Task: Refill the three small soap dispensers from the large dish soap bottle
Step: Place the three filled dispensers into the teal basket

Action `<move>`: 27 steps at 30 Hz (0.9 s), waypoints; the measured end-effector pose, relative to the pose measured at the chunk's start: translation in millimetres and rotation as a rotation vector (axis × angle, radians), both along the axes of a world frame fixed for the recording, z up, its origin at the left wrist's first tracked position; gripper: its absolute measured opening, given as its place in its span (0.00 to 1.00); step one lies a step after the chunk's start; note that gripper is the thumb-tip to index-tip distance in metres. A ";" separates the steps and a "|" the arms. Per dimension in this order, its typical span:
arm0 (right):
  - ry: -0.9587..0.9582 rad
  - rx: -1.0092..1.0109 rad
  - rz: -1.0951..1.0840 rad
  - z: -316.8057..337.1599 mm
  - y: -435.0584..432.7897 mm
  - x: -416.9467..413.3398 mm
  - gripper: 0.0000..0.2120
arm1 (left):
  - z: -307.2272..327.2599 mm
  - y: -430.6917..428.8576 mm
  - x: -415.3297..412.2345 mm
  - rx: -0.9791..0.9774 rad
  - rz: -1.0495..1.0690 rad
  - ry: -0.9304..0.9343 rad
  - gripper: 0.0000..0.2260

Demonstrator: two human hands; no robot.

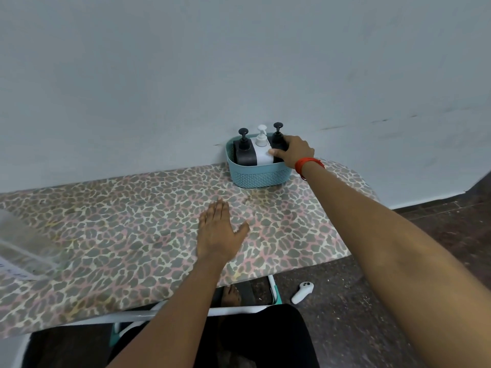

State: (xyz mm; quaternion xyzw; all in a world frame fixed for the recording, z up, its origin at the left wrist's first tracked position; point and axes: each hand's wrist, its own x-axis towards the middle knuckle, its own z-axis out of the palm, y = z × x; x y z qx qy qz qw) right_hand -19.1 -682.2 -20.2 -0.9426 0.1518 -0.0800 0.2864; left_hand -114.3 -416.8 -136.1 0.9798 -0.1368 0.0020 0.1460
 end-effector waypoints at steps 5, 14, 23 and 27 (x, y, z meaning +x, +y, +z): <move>-0.090 0.065 -0.009 -9.8 -0.9 -0.4 0.31 | 0.4 0.4 -0.2 0.003 0.001 0.004 0.41; -0.346 0.589 -0.266 -54.3 15.0 -40.1 0.35 | 0.7 0.2 -0.7 -0.013 0.006 0.010 0.42; -0.231 0.514 -0.143 -87.1 30.4 -50.9 0.30 | -2.0 -0.4 0.5 -0.014 0.006 -0.001 0.42; -0.238 0.471 -0.123 -87.7 28.8 -50.8 0.29 | -3.1 -0.2 0.5 -0.010 0.003 -0.002 0.42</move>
